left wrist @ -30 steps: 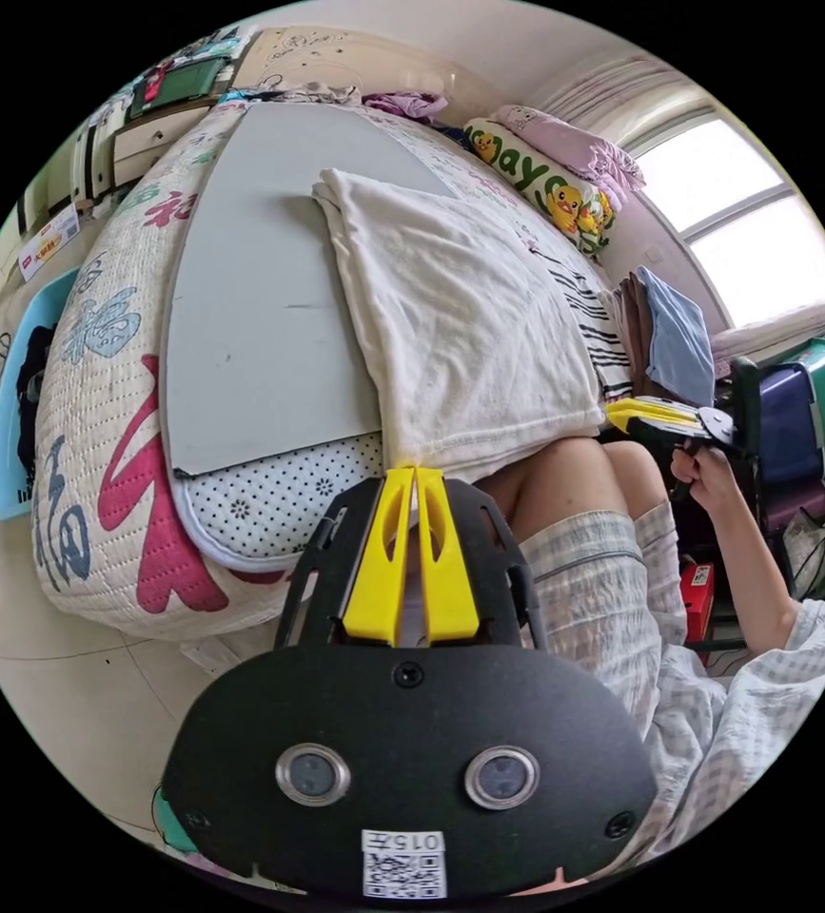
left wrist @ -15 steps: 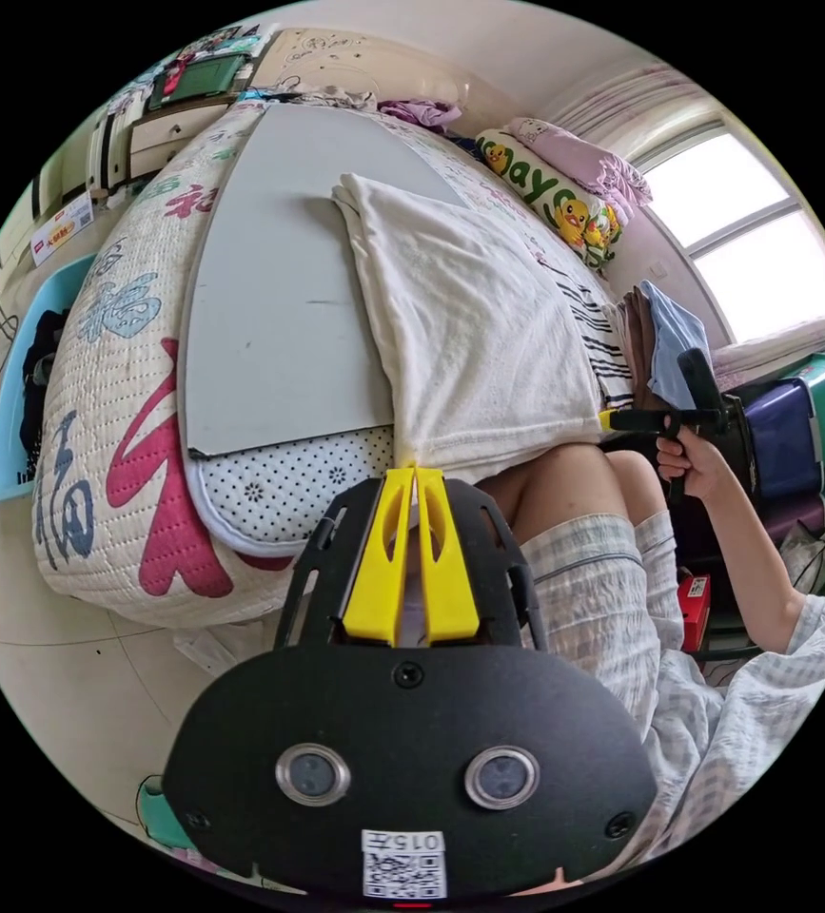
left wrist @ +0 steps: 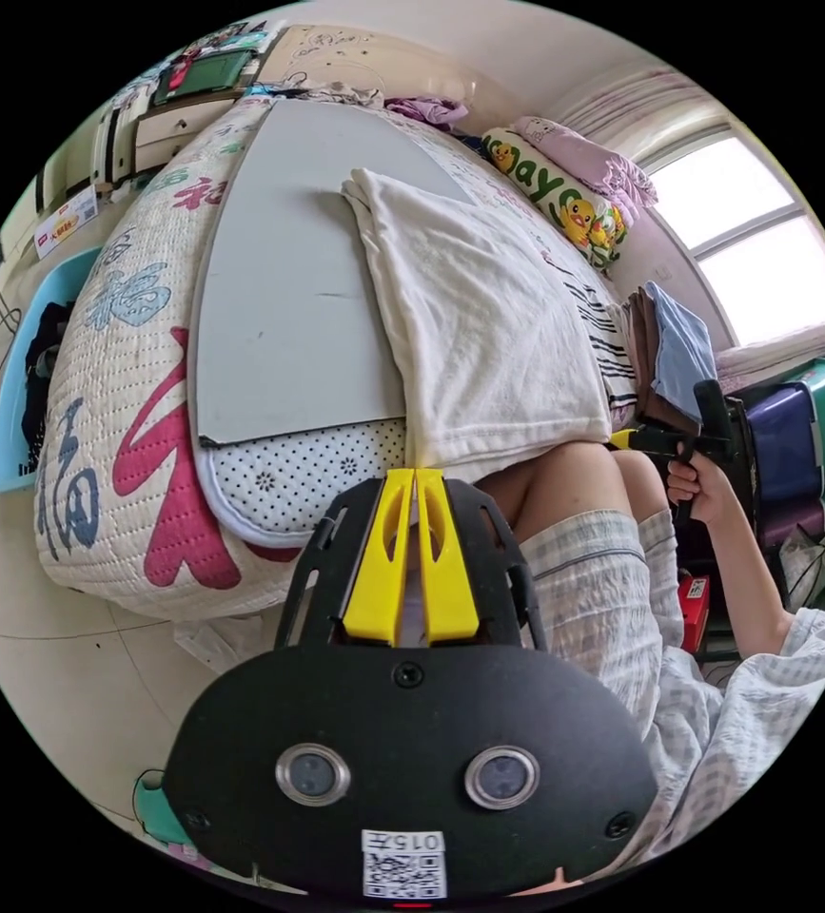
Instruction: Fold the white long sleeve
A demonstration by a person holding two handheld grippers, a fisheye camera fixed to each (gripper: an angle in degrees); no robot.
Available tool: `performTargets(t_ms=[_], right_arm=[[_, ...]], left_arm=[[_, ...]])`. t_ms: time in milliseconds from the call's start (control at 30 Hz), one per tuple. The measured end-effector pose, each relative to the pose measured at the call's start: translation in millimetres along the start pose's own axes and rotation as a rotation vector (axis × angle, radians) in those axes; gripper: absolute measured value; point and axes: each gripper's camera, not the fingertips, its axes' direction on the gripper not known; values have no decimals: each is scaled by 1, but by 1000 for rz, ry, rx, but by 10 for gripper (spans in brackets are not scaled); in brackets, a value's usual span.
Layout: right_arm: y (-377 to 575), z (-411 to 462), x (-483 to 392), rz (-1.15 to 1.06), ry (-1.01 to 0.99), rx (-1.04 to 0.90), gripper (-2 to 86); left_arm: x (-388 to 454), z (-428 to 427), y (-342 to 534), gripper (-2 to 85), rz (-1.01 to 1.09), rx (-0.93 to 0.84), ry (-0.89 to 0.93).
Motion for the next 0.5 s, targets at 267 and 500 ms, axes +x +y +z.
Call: performTargets(t_ms=[267,500], right_arm=[[-2,-28,2,-67,-11,53,9],[-33,-57,-3,-123,-34,181,58]], left_arm=[[-33,-57,16,1,-40,72,63],[-65,-109,-25,71,-17,179,144]])
